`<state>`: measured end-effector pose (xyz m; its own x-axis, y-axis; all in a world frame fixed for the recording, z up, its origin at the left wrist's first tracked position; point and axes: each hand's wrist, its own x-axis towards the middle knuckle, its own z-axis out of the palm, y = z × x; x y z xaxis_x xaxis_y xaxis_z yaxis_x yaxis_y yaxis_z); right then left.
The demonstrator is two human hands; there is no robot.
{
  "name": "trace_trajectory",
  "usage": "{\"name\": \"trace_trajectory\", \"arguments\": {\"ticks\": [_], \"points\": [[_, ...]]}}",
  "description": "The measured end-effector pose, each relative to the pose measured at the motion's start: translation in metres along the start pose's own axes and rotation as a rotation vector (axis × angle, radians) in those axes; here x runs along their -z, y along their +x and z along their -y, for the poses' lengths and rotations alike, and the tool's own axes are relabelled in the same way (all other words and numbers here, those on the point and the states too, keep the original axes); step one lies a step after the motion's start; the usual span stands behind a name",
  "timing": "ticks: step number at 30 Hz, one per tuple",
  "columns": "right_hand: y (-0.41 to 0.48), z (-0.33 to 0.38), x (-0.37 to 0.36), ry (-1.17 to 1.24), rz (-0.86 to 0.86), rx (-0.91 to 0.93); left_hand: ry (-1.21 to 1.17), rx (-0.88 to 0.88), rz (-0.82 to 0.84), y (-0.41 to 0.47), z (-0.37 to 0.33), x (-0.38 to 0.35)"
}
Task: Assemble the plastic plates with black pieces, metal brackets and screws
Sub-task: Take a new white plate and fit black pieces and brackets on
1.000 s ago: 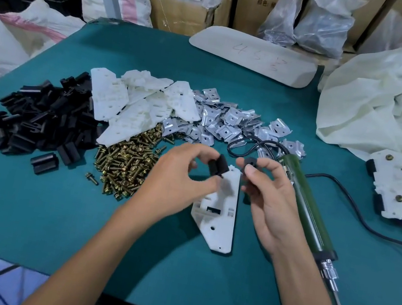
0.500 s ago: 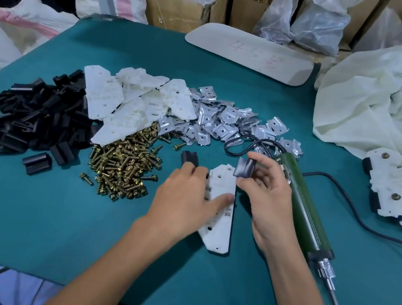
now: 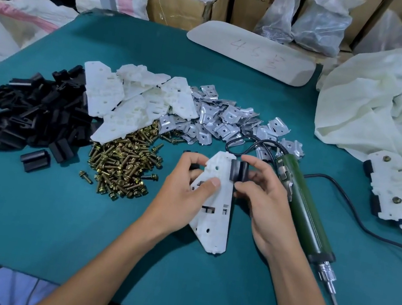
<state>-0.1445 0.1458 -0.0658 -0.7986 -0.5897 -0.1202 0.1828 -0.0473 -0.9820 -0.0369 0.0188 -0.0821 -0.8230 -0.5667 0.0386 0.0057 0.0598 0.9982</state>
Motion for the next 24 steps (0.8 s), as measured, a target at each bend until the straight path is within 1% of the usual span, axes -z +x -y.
{"name": "trace_trajectory", "arguments": {"ticks": [3, 9, 13, 15, 20, 22, 24], "points": [[-0.001, 0.000, 0.001, 0.032, 0.040, -0.023, -0.014, -0.004, 0.012, 0.001, 0.000, 0.000], [0.002, -0.004, 0.001, 0.054, -0.012, -0.062, 0.039, 0.006, 0.035, 0.001, 0.002, 0.001], [0.000, -0.009, -0.001, -0.030, -0.015, 0.023, 0.050, 0.000, 0.025, 0.001, 0.004, 0.000], [0.000, -0.009, -0.002, -0.069, -0.045, 0.044, 0.061, -0.003, 0.020, 0.001, 0.004, 0.001], [-0.003, -0.009, -0.006, -0.403, -0.157, 0.170, 0.089, 0.008, 0.002, -0.001, 0.004, -0.001], [-0.005, -0.008, -0.009, -0.449, -0.169, 0.233, 0.101, 0.007, -0.005, 0.000, 0.004, -0.002], [-0.005, -0.007, -0.011, -0.459, -0.170, 0.251, 0.100, 0.005, -0.008, 0.000, 0.004, -0.001]]}}
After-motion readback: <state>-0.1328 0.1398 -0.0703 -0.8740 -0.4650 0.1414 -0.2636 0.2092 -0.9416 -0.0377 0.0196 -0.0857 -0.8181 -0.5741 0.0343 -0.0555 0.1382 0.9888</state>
